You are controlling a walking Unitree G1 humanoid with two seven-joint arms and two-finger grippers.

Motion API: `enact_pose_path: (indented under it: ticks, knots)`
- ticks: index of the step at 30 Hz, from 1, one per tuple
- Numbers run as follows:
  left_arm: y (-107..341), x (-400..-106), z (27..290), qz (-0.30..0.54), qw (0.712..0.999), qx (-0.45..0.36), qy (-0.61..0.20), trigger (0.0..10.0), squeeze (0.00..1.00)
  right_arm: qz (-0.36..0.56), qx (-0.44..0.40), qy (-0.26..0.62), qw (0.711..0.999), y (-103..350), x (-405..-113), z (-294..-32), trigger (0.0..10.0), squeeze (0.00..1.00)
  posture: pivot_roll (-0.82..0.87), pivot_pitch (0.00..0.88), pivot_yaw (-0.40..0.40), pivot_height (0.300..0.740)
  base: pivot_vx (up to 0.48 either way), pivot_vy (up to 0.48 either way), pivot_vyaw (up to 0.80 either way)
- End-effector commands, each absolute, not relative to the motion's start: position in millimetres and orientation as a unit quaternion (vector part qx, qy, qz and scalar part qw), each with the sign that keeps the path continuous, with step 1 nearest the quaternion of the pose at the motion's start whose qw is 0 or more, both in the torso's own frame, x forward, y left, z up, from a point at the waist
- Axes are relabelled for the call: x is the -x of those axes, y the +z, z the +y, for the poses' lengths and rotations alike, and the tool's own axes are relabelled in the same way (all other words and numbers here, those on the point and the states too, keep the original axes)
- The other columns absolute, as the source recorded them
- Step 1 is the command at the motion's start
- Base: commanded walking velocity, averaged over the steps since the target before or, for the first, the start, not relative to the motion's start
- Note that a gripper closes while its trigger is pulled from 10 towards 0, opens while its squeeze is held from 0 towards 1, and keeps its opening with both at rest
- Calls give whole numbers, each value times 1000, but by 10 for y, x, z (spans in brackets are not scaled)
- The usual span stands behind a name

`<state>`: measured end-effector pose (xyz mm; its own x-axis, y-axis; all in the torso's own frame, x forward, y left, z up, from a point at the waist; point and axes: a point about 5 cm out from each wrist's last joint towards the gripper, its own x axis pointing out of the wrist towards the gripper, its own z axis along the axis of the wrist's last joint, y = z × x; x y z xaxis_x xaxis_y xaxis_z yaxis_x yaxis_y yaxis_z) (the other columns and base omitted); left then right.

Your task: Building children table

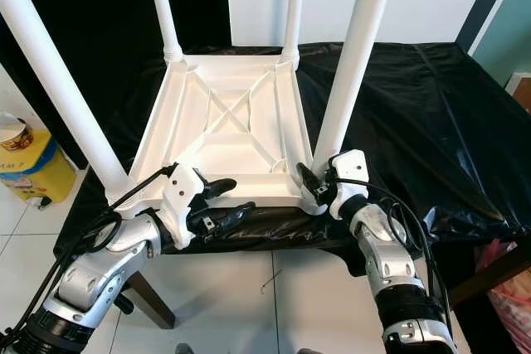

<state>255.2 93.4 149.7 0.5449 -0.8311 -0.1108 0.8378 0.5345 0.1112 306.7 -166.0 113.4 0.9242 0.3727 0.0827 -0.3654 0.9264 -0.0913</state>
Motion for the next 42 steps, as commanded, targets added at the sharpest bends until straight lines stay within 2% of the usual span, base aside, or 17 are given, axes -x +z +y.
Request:
enact_pose_path:
  ticks: [1,4,8,10,13,22,30,31,32,33,42]
  knots:
    - [1510,-2486,896,18,851,-73,-520,10000,0,-20,38,154,987,1027,-3018,-1630,10000,0,-29,0,-32,740,0,0,0]
    - [1514,-2487,894,17,851,-73,-520,10000,0,-15,32,135,990,1021,-3006,-1593,10000,0,-28,0,-32,740,0,0,0]
    - [1525,-2485,883,16,851,-71,-520,10000,0,-7,22,70,997,1005,-2989,-1538,10000,0,-25,0,-35,740,0,0,0]
    - [1539,-2480,868,13,852,-64,-519,10000,0,0,12,-1,1000,978,-2989,-1548,10000,0,-23,0,-36,740,0,0,0]
    - [1550,-2487,868,10,855,-59,-515,10000,0,3,4,-30,1000,979,-3004,-1544,10000,0,-17,0,-35,740,0,0,0]
    - [1586,-2505,853,3,856,-58,-514,10000,0,10,-1,-38,999,985,-2986,-1421,10000,0,-12,0,-37,740,0,0,0]
    - [1581,-2516,850,2,857,-60,-512,10000,0,4,8,-48,999,1027,-2997,-1431,10000,0,-17,0,-40,740,0,0,0]
    - [1581,-2521,846,1,857,-60,-511,10000,0,0,11,-48,999,1042,-3003,-1433,10000,98,-19,0,-44,740,0,0,0]
    - [1581,-2521,846,1,857,-60,-511,10000,0,0,11,-48,999,1042,-3003,-1433,10000,98,-19,0,-44,740,0,0,0]
    - [1582,-2524,842,1,857,-60,-511,10000,0,-2,12,-47,999,1050,-3006,-1432,10000,1000,-19,0,-44,740,0,0,0]
    - [1591,-2531,865,-3,864,-50,-500,10000,0,-36,3,-10,999,1093,-2883,-1546,10000,1000,-23,0,-51,740,0,0,0]
